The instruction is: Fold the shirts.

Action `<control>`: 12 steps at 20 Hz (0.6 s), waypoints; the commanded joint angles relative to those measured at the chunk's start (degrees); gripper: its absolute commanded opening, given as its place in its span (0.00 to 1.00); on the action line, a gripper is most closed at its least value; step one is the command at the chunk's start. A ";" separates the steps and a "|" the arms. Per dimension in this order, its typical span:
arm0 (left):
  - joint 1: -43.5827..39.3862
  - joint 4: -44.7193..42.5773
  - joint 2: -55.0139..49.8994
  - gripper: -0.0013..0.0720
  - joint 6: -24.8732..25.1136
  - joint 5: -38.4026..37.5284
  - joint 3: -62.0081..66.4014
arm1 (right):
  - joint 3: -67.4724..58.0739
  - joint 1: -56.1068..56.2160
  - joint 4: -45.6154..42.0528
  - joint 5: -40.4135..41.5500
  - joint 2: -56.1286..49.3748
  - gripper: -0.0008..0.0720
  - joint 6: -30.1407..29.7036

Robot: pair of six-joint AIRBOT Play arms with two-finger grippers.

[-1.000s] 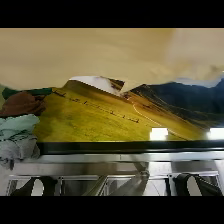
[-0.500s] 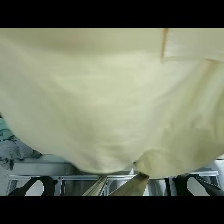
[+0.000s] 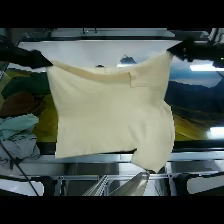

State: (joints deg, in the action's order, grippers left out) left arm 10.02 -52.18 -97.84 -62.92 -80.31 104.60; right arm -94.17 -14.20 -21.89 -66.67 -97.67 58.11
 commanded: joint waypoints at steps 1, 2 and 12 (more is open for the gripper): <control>-0.70 -5.75 -11.15 0.03 -0.61 5.75 0.07 | -0.02 0.46 1.05 6.27 -11.02 0.03 0.39; -0.70 -5.77 -12.92 0.03 -0.61 7.61 0.09 | -0.24 0.28 1.68 7.06 -13.03 0.03 0.37; 0.68 -8.13 -15.82 0.03 -2.60 8.55 0.09 | -0.79 -4.07 2.67 0.31 -14.67 0.03 -4.37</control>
State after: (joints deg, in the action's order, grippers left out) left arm 9.76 -58.83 -113.91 -64.07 -71.42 104.68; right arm -94.91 -16.82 -18.15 -62.54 -112.68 54.87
